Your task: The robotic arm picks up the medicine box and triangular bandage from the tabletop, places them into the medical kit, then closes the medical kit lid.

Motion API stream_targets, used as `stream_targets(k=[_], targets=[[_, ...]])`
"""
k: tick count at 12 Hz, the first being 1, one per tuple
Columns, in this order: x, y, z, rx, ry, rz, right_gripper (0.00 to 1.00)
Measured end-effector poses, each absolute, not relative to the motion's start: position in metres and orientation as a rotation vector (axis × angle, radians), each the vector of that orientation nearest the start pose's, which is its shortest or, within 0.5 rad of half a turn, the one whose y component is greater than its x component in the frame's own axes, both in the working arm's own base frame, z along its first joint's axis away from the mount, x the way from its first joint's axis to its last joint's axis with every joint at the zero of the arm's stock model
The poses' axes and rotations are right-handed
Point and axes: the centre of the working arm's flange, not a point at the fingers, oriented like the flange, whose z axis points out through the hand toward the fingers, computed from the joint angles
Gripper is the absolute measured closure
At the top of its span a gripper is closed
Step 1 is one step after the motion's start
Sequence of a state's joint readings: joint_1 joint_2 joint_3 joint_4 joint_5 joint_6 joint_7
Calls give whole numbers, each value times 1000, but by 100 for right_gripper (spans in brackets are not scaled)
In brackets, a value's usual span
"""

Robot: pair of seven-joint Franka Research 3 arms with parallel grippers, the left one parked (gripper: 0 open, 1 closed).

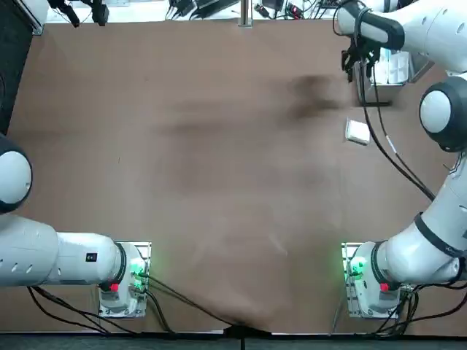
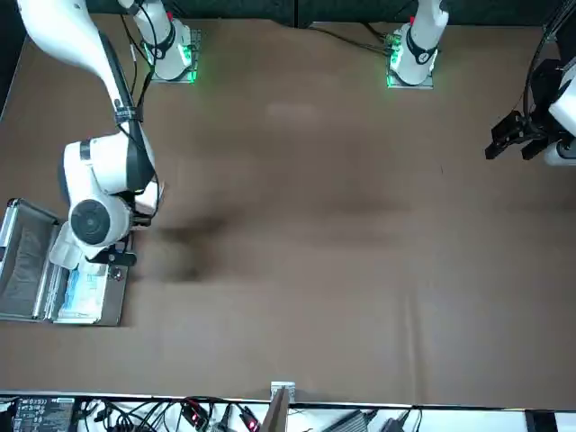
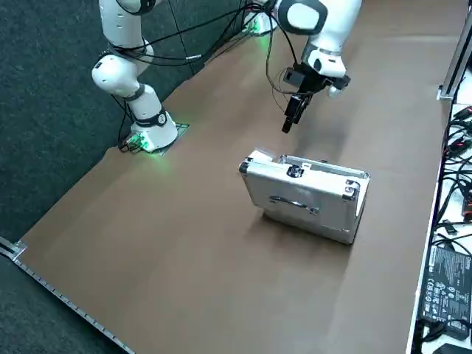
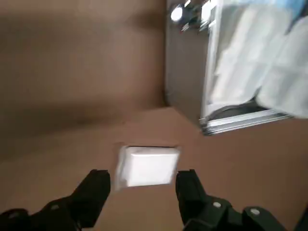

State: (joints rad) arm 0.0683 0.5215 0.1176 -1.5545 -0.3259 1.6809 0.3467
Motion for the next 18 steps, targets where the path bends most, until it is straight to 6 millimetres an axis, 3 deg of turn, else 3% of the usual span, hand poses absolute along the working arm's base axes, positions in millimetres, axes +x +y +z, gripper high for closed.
stream_targets(k=[2, 7, 8, 11, 14, 18], targets=[[631, 93, 300, -3436, 215, 523, 17], [596, 127, 241, -3460, 454, 502, 38], [589, 130, 225, -3498, 506, 502, 42], [581, 130, 199, -3594, 543, 479, 45], [576, 128, 182, -3641, 542, 482, 47], [574, 123, 174, -3675, 516, 485, 55]])
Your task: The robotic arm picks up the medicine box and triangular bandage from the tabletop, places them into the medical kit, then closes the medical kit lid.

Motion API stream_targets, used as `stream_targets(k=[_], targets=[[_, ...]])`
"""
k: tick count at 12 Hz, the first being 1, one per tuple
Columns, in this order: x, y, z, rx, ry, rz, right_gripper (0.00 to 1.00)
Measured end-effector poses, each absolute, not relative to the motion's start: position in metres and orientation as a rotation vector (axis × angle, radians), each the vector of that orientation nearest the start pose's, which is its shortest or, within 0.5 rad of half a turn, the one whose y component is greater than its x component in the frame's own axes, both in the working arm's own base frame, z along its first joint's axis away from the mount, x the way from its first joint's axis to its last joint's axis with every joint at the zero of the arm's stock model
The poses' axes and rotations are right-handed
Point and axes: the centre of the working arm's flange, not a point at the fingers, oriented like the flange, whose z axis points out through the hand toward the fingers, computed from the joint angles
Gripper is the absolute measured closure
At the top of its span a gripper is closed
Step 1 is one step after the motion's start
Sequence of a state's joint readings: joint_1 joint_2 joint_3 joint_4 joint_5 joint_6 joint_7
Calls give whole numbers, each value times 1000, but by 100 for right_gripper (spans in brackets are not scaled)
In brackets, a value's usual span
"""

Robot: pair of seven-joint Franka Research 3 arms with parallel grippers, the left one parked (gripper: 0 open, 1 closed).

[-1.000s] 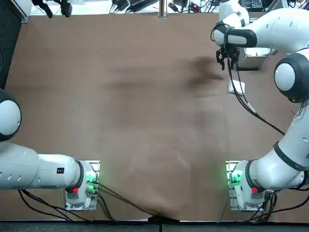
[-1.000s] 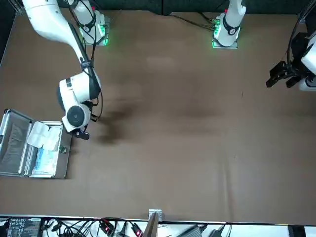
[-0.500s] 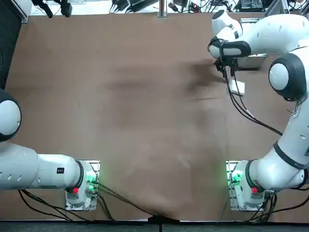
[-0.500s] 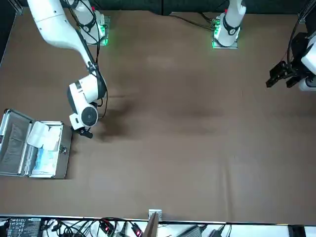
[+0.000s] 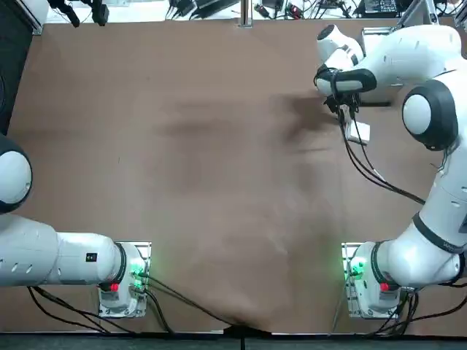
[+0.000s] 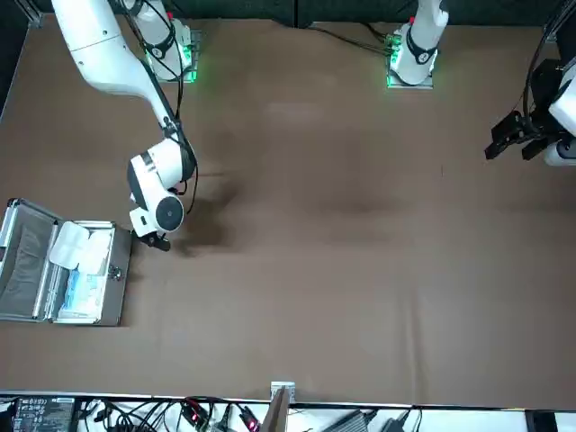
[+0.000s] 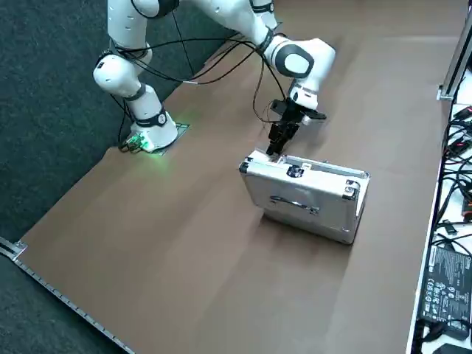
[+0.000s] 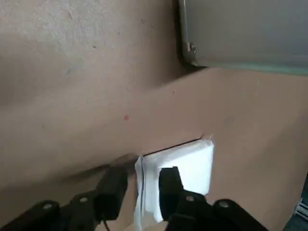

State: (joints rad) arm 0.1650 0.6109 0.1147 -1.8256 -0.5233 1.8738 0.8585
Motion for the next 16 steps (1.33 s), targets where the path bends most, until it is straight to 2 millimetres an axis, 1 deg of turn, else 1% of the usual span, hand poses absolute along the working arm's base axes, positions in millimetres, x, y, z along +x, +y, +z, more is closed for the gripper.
stream_targets(k=[1, 2, 4, 5, 6, 8, 9, 10, 11, 12, 14, 16], targets=[[573, 123, 174, 2492, -348, -331, 56], [572, 123, 173, 2491, -348, -333, 67], [571, 123, 172, 2490, -345, -336, 71], [571, 123, 171, 2489, -344, -336, 83], [571, 123, 171, 2489, -345, -336, 97], [571, 123, 172, 2489, -346, -334, 99], [575, 125, 179, 2496, -355, -315, 99], [579, 126, 189, 2505, -363, -291, 99], [586, 128, 205, 2518, -376, -258, 99], [592, 130, 225, 2535, -398, -224, 99], [602, 134, 274, 2582, -449, -162, 99], [609, 137, 323, 2621, -464, -119, 99]])
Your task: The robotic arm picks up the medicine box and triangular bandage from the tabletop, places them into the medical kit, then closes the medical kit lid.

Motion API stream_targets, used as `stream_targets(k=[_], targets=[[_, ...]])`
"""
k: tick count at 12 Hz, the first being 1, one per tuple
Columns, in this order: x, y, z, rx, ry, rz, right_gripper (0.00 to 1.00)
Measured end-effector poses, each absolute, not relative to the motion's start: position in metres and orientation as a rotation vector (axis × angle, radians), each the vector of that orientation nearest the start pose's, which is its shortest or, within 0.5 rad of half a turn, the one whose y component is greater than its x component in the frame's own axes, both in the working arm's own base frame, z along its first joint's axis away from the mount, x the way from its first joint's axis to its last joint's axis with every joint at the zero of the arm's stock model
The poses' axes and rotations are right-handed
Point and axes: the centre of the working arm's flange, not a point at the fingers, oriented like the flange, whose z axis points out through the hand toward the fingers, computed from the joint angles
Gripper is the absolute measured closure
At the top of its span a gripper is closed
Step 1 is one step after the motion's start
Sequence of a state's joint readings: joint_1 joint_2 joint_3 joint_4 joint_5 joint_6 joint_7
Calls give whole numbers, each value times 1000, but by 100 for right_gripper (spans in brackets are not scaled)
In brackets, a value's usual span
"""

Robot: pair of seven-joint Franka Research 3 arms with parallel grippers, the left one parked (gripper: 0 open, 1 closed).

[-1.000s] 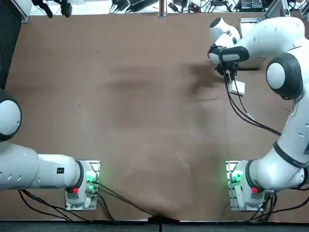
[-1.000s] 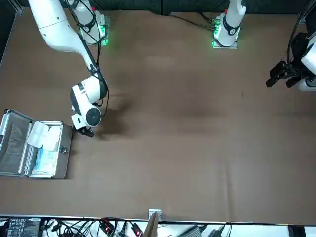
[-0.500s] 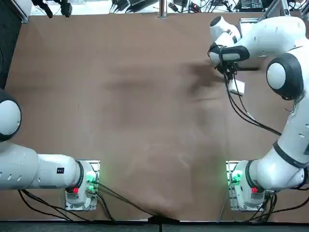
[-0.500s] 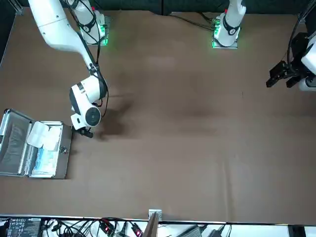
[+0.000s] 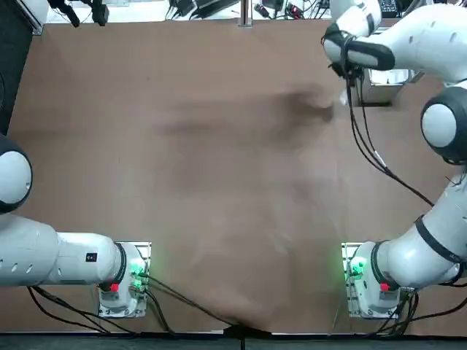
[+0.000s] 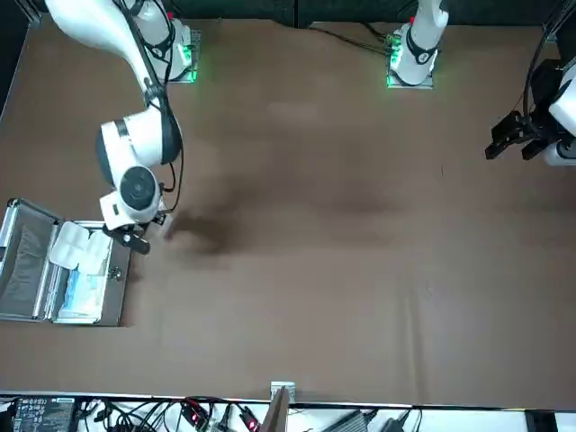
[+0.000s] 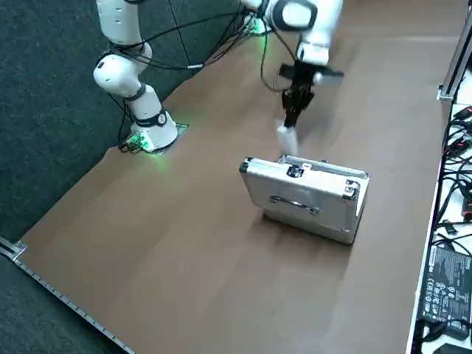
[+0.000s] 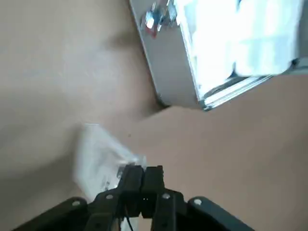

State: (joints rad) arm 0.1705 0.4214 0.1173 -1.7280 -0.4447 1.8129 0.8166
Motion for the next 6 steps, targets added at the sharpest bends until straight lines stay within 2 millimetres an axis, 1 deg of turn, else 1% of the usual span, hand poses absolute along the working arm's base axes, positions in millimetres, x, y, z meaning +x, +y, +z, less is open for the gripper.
stream_targets(k=[3, 5, 6], targets=[[623, 135, 388, -3554, 565, 107, 99], [636, 129, 422, -3545, 492, 43, 99], [642, 123, 435, -3540, 472, 16, 99]])
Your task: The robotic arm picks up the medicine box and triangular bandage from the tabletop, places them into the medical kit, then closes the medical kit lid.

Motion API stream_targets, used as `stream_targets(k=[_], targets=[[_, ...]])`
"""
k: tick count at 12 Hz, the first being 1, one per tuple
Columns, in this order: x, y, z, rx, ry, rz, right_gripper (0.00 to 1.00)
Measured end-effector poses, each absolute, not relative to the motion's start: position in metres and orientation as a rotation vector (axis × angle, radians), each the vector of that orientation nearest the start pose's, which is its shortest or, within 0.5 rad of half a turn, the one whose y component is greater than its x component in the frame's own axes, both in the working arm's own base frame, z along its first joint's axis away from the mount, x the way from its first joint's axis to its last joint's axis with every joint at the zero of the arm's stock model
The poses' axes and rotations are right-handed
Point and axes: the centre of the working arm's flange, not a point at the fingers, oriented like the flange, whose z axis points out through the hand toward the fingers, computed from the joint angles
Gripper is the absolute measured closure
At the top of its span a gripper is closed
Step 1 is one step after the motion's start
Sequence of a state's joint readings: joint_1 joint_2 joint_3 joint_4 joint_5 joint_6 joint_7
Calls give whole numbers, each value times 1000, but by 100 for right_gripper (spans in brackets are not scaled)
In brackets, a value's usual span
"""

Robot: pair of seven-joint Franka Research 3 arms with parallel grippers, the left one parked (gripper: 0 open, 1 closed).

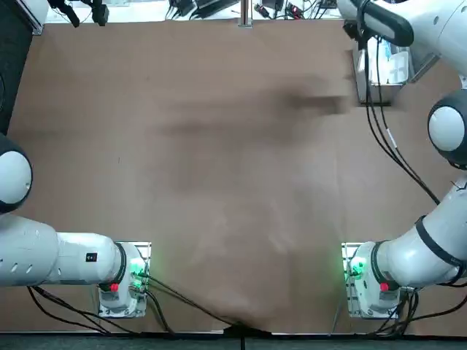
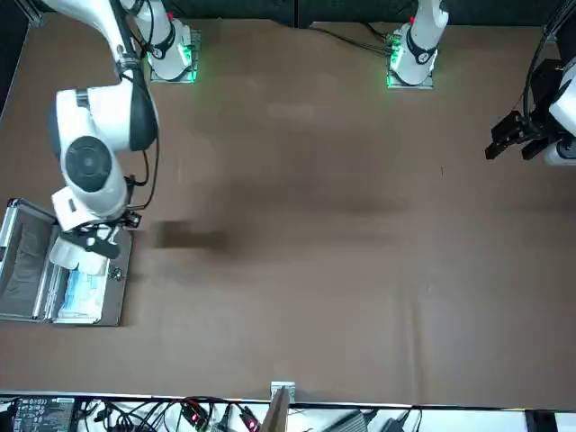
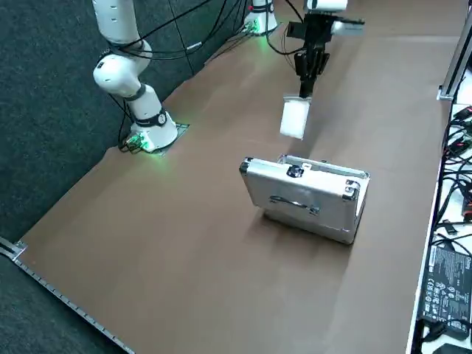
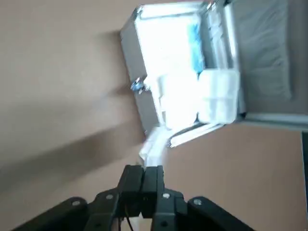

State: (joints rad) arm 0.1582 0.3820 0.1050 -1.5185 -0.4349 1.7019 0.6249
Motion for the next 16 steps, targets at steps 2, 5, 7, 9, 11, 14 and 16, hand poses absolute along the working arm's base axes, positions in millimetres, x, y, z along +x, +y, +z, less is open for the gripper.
stream_targets(k=[2, 5, 7, 9, 11, 14, 16], targets=[[655, 97, 454, -3529, 464, -26, 99], [685, 49, 476, -3530, 405, -154, 99], [719, 17, 463, -3546, 353, -318, 99], [736, 4, 442, -3539, 331, -401, 99], [746, -8, 425, -3549, 309, -449, 99], [751, -21, 412, -3582, 283, -460, 99], [752, -22, 413, -3592, 265, -462, 99]])
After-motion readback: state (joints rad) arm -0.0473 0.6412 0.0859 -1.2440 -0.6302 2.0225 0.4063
